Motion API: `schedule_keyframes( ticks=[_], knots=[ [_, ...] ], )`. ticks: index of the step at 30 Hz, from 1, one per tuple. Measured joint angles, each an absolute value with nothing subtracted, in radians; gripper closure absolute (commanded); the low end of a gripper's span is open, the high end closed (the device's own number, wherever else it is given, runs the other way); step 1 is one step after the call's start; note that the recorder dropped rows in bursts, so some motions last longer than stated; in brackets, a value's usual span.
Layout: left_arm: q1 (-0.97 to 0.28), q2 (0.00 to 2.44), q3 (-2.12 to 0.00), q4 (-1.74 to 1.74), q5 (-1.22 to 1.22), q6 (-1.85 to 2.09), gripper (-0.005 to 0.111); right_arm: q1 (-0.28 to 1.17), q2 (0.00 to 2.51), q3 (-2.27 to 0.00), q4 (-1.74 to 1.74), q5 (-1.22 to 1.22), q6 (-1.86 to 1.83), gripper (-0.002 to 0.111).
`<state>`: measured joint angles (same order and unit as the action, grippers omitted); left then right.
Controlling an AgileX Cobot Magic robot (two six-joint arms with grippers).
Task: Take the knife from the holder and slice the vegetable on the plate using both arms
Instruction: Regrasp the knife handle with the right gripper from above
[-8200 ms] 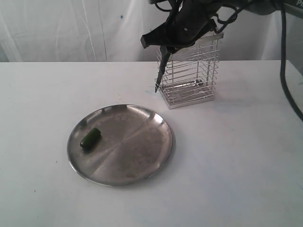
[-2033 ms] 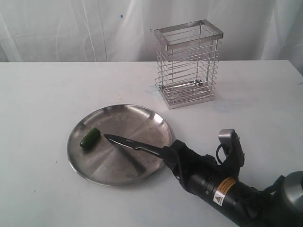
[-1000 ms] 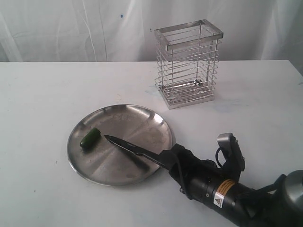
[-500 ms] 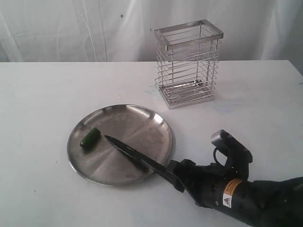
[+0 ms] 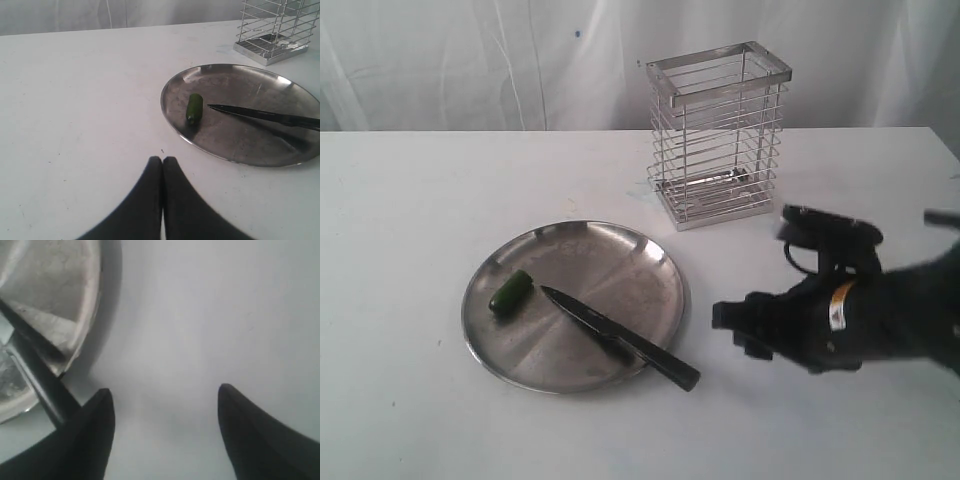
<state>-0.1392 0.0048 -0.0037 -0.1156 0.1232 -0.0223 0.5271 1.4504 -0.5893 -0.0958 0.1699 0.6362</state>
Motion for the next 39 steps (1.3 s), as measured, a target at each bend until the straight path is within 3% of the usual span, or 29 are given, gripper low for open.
schedule_keyframes(
  ticks=[7,13,17,21,28,39],
  knots=[
    [-0.139,0.005,-0.004,-0.116,0.123,-0.022,0.107,0.413,1.469,-0.952,0.068,0.702,0.142,0.057],
    [-0.139,0.005,-0.004,-0.116,0.123,-0.022,0.107,0.295,1.727,-1.238,0.694,1.172,-0.481,0.058],
    [-0.139,0.005,-0.004,-0.116,0.123,-0.022,0.107,0.278,1.867,-1.293,0.720,1.199,-0.644,0.058],
    [-0.139,0.005,-0.004,-0.116,0.123,-0.022,0.107,0.278,1.912,-1.293,0.709,1.073,-0.654,0.058],
    [-0.139,0.005,-0.004,-0.116,0.123,-0.022,0.107,0.273,1.949,-1.295,0.715,1.172,-0.650,0.046],
    [-0.139,0.005,-0.004,-0.116,0.123,-0.022,0.107,0.273,2.020,-1.295,0.824,1.210,-0.720,0.046]
  ],
)
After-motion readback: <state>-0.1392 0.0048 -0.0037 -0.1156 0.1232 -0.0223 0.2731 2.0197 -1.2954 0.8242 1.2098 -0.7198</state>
